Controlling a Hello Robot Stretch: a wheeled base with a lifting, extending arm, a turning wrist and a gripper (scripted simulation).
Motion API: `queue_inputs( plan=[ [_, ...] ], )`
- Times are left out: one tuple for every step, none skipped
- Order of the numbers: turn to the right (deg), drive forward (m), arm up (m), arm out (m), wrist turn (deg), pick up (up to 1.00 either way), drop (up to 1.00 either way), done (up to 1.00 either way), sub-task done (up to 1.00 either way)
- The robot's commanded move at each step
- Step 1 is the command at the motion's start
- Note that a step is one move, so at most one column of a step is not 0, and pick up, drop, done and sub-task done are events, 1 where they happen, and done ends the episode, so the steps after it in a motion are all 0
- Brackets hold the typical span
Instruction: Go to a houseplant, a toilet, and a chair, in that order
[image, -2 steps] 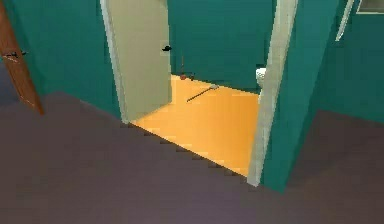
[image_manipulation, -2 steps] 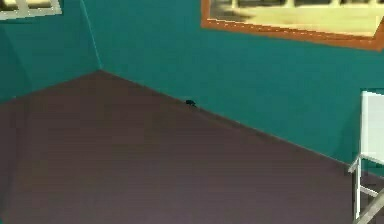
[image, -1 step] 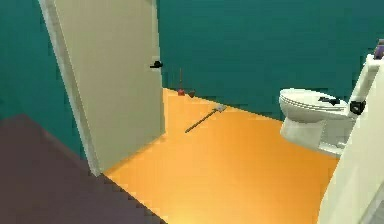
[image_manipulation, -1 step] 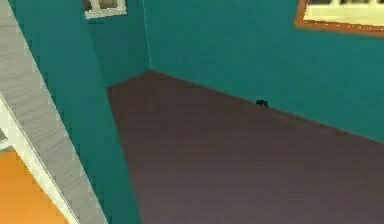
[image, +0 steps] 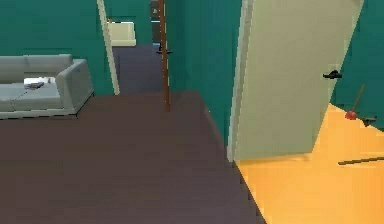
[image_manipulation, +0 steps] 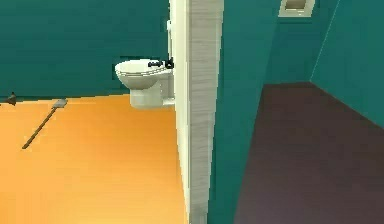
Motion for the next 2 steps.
queue_inputs(
  plan=[
    [-3.0, 0.00, 0.00, 0.00, 0.0, 0.00, 0.00, 0.00, 0.00],
    [0.0, 0.05, 0.00, 0.00, 0.0, 0.00, 0.00, 0.00, 0.00]
  ],
)
